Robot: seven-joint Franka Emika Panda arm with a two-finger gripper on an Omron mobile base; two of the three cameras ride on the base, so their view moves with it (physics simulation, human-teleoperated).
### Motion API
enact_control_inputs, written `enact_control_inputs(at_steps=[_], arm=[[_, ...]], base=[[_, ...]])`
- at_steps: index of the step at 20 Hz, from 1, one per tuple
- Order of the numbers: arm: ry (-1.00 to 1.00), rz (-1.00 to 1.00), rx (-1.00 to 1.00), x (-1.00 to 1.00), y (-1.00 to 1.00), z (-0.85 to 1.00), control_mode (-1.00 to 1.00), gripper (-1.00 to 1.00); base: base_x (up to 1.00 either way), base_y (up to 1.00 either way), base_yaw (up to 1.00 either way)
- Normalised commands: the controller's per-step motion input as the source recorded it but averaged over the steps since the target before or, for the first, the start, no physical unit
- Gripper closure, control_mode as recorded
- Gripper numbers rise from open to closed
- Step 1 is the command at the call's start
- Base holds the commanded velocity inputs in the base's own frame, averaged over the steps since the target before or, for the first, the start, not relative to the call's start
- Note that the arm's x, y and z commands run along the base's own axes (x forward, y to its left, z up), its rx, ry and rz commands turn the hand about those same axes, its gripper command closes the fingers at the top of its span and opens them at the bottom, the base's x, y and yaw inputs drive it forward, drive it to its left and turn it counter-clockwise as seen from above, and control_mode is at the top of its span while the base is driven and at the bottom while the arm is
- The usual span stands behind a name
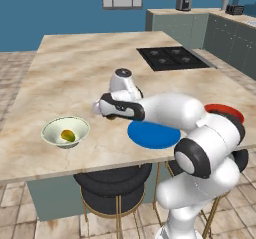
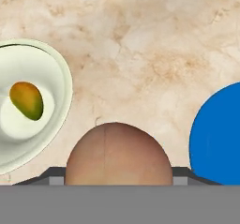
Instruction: Take the fruits from the plate on the dining counter and place two fruits in each bowl.
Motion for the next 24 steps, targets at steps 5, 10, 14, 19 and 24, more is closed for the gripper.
enact_control_inputs(at_steps=[5, 10, 14, 19, 24], arm=[[0.00, 0.17, 0.00, 0.00, 0.57, 0.33, -1.00, 1.00], [0.01, 0.15, -0.08, 0.00, 0.96, -0.24, -1.00, 1.00], [0.01, 0.09, -0.11, 0.30, 1.00, -0.42, -1.00, 1.00], [0.00, 0.00, -0.14, 0.54, 0.80, -0.15, -1.00, 1.00], [0.03, -0.01, -0.08, 0.37, 0.50, 0.00, -1.00, 1.00]], base=[[0.00, 0.00, 0.00], [0.00, 0.00, 0.00], [0.00, 0.00, 0.00], [0.00, 0.00, 0.00], [0.00, 0.00, 0.00]])
